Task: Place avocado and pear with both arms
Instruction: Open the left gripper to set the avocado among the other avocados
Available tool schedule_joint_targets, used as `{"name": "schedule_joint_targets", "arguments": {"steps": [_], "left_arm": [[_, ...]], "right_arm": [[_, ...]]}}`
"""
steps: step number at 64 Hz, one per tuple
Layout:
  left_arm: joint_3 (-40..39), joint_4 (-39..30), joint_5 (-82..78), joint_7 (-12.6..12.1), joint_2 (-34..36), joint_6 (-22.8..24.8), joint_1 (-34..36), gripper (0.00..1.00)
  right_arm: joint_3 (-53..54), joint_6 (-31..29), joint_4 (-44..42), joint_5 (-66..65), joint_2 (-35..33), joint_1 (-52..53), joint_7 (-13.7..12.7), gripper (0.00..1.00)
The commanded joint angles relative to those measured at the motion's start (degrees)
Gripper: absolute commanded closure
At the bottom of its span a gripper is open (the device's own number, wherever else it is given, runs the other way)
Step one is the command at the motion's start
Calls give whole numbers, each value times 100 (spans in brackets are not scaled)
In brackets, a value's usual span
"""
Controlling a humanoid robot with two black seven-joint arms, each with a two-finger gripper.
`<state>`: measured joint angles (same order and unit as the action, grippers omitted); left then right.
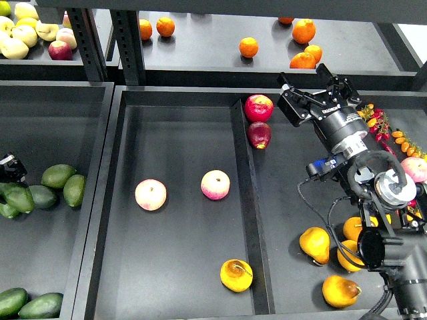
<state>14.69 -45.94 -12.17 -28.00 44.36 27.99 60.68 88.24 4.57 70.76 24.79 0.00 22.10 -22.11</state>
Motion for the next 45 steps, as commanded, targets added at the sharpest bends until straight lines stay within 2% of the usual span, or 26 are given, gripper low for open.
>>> {"name": "schedule_joint_targets", "arguments": {"steps": [1, 10, 45], "left_arm": [[-309, 129, -154, 0, -112, 1, -433, 66], [-485, 375, -391, 0, -419, 1, -715, 66], [-485, 867, -462, 0, -1035, 1, -750, 61]], "right_arm": [[-8, -9, 78, 0, 0, -100, 5, 0], [-70, -17, 140, 0, 0, -179, 14, 0], [-79, -17, 201, 0, 0, -188, 14, 0]]}}
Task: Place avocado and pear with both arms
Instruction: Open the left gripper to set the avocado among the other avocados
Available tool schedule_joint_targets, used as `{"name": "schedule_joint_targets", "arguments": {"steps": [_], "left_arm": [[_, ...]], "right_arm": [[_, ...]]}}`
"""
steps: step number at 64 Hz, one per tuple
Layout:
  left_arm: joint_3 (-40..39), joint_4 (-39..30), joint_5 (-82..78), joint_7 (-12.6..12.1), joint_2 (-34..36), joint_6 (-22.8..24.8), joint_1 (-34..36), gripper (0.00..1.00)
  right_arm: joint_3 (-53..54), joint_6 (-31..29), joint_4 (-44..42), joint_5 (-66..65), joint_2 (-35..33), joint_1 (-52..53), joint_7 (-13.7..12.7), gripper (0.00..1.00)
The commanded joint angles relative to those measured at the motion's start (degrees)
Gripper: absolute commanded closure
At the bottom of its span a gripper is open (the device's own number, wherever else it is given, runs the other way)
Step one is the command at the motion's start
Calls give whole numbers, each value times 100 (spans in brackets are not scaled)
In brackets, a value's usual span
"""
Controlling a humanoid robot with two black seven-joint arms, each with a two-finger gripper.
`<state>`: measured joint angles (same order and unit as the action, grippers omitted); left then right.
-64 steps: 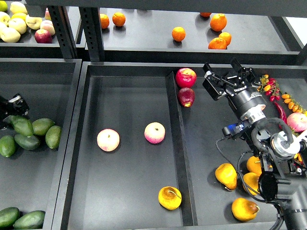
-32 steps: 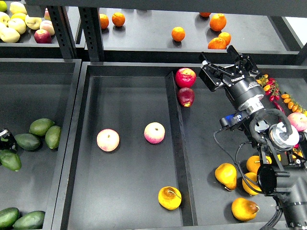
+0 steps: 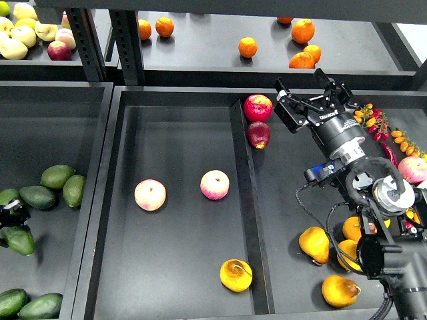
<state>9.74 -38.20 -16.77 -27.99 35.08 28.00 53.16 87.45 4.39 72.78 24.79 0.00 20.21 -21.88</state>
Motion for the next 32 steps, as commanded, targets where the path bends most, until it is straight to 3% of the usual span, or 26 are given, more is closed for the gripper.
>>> {"name": "schedule_joint_targets", "arguments": {"steps": [1, 32], "left_arm": [[11, 102, -1, -1, -115, 0, 1, 61], [55, 497, -28, -1, -537, 0, -34, 57]], "right_arm": [[0, 0, 0, 0, 0, 0, 0, 0], [9, -9, 132, 9, 0, -105, 0, 0]]}}
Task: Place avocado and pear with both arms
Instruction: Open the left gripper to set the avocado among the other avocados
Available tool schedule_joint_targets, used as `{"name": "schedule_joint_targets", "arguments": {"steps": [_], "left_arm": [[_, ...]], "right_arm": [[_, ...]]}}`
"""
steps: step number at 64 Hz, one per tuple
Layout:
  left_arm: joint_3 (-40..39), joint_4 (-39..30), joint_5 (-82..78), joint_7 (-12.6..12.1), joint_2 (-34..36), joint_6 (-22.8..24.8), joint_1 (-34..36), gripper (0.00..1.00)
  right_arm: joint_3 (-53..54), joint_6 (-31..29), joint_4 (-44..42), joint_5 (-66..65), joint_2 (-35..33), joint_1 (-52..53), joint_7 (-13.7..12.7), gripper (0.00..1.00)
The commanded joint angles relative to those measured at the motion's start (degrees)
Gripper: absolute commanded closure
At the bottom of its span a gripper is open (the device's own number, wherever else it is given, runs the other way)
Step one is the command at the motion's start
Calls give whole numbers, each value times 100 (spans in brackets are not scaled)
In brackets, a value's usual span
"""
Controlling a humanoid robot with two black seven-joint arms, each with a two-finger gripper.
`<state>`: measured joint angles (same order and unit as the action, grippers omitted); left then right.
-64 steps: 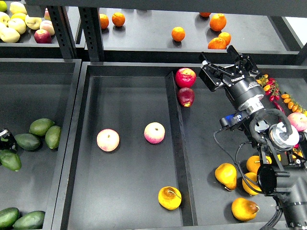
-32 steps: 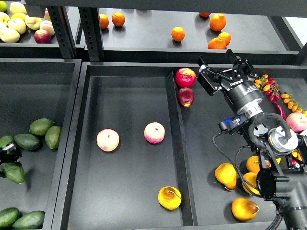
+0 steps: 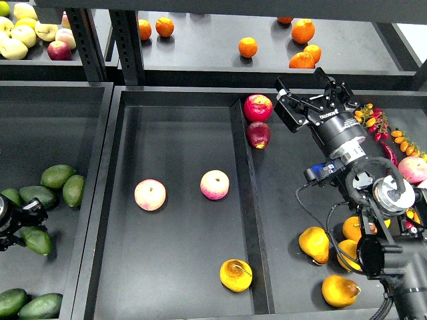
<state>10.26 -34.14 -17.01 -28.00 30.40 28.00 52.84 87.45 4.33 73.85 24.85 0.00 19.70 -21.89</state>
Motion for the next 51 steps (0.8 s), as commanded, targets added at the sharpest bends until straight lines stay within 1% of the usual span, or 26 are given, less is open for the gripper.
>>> {"name": "schedule_joint_targets", "arguments": {"steps": [1, 6, 12, 15, 42, 44, 51], "left_arm": [[2, 92, -4, 0, -70, 0, -2, 56], [11, 118, -4, 0, -79, 0, -2, 55], [37, 127, -12, 0, -114, 0, -10, 46], [37, 135, -30, 0, -114, 0, -2, 44], [-7, 206, -162, 0, -122, 0, 42, 31], [-7, 197, -162, 0, -122, 0, 60, 28], [-51, 197, -153, 0, -114, 0, 148, 13]], "right_arm": [[0, -2, 24, 2, 0, -54, 1, 0], [9, -2, 24, 2, 0, -54, 1, 0], [0, -37, 15, 2, 0, -63, -8, 0], [-35, -37, 15, 2, 0, -63, 1, 1], [-61, -81, 15, 2, 0, -72, 1, 0], [-53, -81, 15, -6, 0, -72, -8, 0], [-61, -81, 15, -6, 0, -116, 1, 0]]}}
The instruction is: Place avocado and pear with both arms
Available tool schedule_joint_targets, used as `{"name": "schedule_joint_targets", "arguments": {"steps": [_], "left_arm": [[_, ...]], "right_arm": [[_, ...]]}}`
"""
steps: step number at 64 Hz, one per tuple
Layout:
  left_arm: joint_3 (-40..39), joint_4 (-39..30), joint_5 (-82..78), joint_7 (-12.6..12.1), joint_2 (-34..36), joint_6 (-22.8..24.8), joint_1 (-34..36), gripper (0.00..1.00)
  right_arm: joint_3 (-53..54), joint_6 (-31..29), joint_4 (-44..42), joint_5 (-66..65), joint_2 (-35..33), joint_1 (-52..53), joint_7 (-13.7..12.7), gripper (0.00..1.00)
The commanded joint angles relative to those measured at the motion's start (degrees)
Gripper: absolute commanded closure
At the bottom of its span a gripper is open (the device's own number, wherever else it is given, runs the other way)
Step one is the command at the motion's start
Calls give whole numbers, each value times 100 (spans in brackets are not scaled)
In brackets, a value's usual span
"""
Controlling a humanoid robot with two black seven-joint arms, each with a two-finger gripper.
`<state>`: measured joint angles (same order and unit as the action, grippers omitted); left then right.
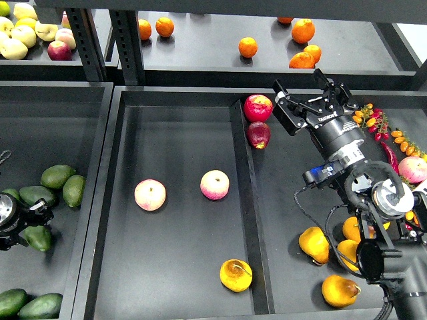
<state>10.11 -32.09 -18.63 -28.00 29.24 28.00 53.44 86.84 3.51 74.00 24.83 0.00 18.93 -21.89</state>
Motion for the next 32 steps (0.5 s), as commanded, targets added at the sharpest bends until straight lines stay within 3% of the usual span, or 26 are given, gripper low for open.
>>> {"name": "schedule_joint_targets", "arguments": {"steps": [1, 4, 19, 32], "left_arm": [[-44, -8, 9, 0, 2, 0, 113, 12], [-157, 1, 44, 0, 125, 0, 315, 3], [-1194, 27, 245, 0, 846, 0, 404, 2], [-1846, 141, 1195, 0, 1004, 0, 369, 2]], "right_arm": [[0, 1, 0, -4, 0, -47, 1, 0], [-9, 1, -8, -4, 0, -65, -8, 0], [-150, 1, -8, -4, 0, -188, -8, 0], [-229, -52, -8, -13, 0, -399, -17, 0]]}}
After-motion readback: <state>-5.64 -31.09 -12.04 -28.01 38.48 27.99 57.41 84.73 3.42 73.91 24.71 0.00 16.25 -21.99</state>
